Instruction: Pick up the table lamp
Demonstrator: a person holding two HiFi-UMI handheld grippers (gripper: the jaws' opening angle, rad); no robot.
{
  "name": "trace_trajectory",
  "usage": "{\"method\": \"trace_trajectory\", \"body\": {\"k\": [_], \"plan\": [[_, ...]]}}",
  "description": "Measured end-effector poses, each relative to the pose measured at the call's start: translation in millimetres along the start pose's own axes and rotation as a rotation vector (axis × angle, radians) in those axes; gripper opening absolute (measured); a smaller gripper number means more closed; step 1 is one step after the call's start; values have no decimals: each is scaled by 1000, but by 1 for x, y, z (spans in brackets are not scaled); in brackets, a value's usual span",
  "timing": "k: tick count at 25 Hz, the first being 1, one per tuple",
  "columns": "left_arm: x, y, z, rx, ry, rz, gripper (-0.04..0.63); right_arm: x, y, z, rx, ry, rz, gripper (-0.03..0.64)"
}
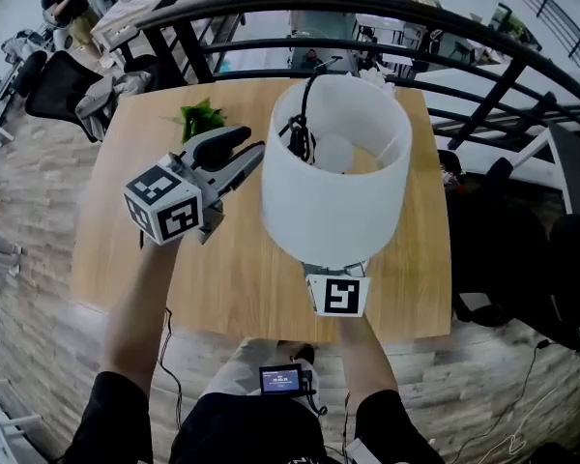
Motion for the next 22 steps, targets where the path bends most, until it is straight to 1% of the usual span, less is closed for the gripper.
{"method": "trace_trajectory", "body": {"k": [1,2,4,8,11,13,15,19,22], "plan": [[-4,-3,4,-12,11,4,129,2,-3,-3,3,-6,-4,92],[-5,-6,9,-33,14,19,82,4,-6,-4,8,-11,-11,92],[-1,-11,18,-71,19,44,50,7,-13,-3,20,-16,-23,92],[10,-22,35,-114,47,61,21,14,-33,-3,46,-10,-29,92],[24,-33,50,-148,67,109,18,21,-52,-5,69,-3,-31,92],[34,-40,59,-156,80,131,18,26,-63,-6,95,2,-38,92],[43,-44,67,-151,79,147,18,33,-72,-7,128,5,-55,92],[59,-50,78,-135,56,167,18,43,-96,-15,144,-3,-39,92],[72,-52,87,-120,53,175,18,55,-106,-23,159,-10,-78,92]]}}
Point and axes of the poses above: the fingertips, and each gripper's own axes: x backward along the fingers, z to its right, y out of its underside, the point moved 9 cm from there along x, backward along the fingers, and after that the axes turned 11 degrees about -z, right-handed, at the moved point
